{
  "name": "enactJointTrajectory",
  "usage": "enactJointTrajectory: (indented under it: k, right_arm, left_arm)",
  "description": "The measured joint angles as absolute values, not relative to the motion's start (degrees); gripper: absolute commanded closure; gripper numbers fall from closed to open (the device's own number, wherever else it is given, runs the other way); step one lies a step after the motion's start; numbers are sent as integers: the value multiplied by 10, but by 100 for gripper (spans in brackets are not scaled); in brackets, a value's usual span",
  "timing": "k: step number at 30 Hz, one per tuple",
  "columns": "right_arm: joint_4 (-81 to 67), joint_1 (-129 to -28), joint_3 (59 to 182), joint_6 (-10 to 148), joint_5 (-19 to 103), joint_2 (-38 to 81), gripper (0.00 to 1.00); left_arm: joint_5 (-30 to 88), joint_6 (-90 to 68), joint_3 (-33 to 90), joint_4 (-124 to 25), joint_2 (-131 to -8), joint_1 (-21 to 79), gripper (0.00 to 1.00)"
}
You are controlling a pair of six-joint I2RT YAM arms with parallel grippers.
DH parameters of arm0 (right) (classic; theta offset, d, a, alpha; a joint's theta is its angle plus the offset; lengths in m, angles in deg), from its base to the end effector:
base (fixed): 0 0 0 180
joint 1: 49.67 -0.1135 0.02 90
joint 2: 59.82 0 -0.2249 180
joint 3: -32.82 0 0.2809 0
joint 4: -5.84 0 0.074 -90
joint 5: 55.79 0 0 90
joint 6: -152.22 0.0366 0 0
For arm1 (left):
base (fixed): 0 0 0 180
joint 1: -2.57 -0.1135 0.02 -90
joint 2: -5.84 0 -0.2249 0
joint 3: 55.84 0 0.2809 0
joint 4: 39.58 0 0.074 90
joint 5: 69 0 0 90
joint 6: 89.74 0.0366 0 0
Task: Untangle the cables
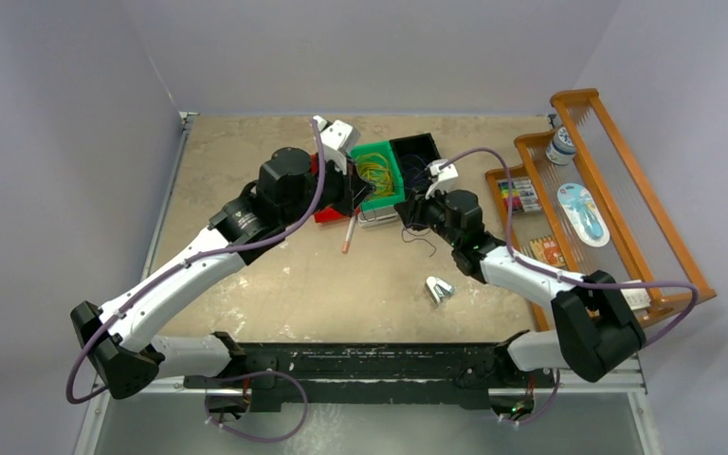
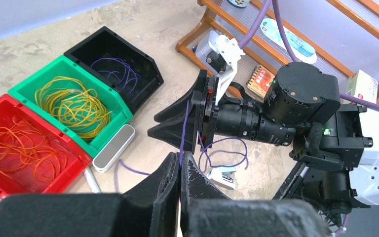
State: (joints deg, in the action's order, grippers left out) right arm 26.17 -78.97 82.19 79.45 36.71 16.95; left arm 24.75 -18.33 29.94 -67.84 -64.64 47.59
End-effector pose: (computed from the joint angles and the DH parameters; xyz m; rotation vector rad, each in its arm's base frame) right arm 0.2849 0.1617 0.1896 -0.2157 1.7224 0.6405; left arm 0.2270 -0.2305 0.3748 0.4771 1.8175 -0.8403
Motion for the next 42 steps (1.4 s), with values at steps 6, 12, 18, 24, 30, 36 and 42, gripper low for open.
enactJointTrajectory:
  k: [6,12,18,24,30,36,42]
  right_arm:
    - [300,-792,814,796,380,190,57]
    - [305,-789,796,800,380,223,46]
    - [314,-789,788,802,379,234,45]
    - [326,-789,788,802,378,239,40]
    - [335,-789,783,804,378,252,36]
    - [349,-789,782,804,378,253,33]
    - [355,-789,776,804,377,261,29]
  left_arm:
    - [220,-166,330,-718,-645,476,100]
    - [185,-147,374,-741,-626,476,100]
    - [147,-126,405,-764,-609,476,100]
    - [105,-106,432,-799,-606,476,100]
    - [58,-94,472,-820,-606,476,100]
    - [21,-85,505,-845,-604,476,100]
    - [-20,-74,543,-855,-604,476,100]
